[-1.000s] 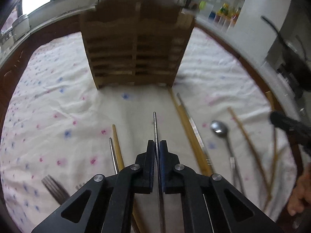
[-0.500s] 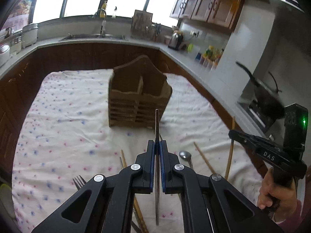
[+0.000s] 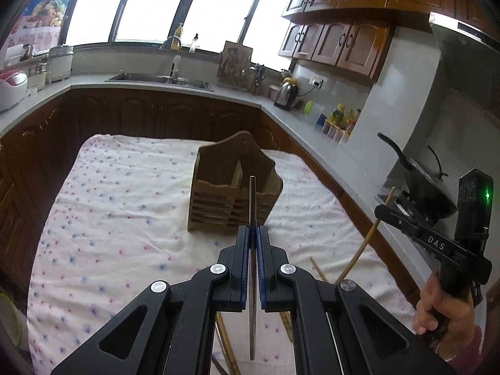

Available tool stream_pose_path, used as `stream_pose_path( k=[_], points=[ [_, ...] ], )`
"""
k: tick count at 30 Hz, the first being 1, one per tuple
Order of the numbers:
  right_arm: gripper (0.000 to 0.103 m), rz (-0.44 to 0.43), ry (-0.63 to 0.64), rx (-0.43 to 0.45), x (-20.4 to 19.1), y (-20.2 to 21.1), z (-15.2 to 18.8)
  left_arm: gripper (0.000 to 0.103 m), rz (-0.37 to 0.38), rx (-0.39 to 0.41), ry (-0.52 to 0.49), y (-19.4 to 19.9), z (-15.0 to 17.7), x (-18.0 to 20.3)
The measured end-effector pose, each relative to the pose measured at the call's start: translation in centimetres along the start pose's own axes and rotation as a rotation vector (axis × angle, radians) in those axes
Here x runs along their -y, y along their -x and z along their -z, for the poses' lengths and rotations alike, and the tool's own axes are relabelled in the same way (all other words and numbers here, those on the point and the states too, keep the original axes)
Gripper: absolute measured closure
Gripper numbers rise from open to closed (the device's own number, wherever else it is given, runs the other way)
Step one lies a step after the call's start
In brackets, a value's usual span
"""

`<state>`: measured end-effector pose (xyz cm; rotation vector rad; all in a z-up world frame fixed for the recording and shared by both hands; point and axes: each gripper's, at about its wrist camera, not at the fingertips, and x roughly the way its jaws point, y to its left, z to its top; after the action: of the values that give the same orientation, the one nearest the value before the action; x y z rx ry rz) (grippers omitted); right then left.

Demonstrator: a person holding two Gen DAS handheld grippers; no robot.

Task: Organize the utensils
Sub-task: 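Lift both held chopsticks and carry them over the wooden holder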

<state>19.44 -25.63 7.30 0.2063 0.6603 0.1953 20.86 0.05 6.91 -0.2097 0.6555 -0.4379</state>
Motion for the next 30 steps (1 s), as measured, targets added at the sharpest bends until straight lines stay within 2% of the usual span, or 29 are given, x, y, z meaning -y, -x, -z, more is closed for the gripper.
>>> stream_pose_path(
  k=[12, 13, 14, 22, 26, 30],
  points=[
    [0.097, -0.044, -0.024, 0.139, -1.0, -1.7, -6.1, 0.100, -0.016, 0.135, 0.019, -0.7, -4.6, -1.6],
    [0.097, -0.048, -0.026, 0.161, -1.2, -1.9, -6.9, 0.100, -0.019, 0.153, 0.017, -0.9, -5.3, -1.6],
    [0.097, -0.049, -0.029, 0.183, -1.3, -2.2, -7.7, 0.100, -0.034, 0.217, -0.005, -1.0, -5.7, -1.7],
    [0.097, -0.044, -0.050, 0.288, -1.6, -4.9, -12.8, 0.100, -0.071, 0.344, -0.021, -3.8, -10.4, -2.4],
    [0.097, -0.026, -0.060, 0.281, -1.2, -7.5, -13.2, 0.100, -0.105, 0.385, -0.018, -6.5, -11.0, -3.0],
    [0.097, -0.016, -0.083, 0.254, 0.1, -10.6, -11.7, 0.100, -0.158, 0.414, -0.003, -10.5, -10.4, -3.6]
  ],
)
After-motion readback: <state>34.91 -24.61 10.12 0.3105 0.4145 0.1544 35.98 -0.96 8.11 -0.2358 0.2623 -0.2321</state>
